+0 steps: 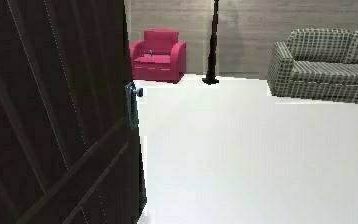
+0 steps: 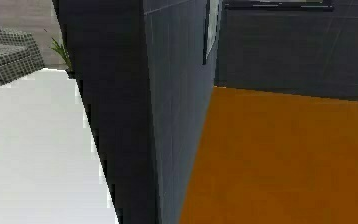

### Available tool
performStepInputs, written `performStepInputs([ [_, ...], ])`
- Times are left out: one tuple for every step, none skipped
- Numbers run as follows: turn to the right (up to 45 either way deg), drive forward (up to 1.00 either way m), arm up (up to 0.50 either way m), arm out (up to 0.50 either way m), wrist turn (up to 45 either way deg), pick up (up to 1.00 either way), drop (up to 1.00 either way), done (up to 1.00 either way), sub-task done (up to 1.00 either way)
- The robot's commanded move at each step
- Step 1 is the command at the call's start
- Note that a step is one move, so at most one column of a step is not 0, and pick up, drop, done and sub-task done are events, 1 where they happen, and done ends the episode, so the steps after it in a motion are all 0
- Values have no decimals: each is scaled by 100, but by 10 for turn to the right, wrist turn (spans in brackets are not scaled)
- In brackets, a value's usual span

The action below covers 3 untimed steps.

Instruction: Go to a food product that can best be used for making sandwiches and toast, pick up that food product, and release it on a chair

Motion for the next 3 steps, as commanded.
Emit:
performStepInputs([
  [30, 0, 0, 0, 0, 0, 0, 0, 0],
  [0, 100, 0, 0, 0, 0, 0, 0, 0],
  [30, 0, 0, 0, 0, 0, 0, 0, 0],
])
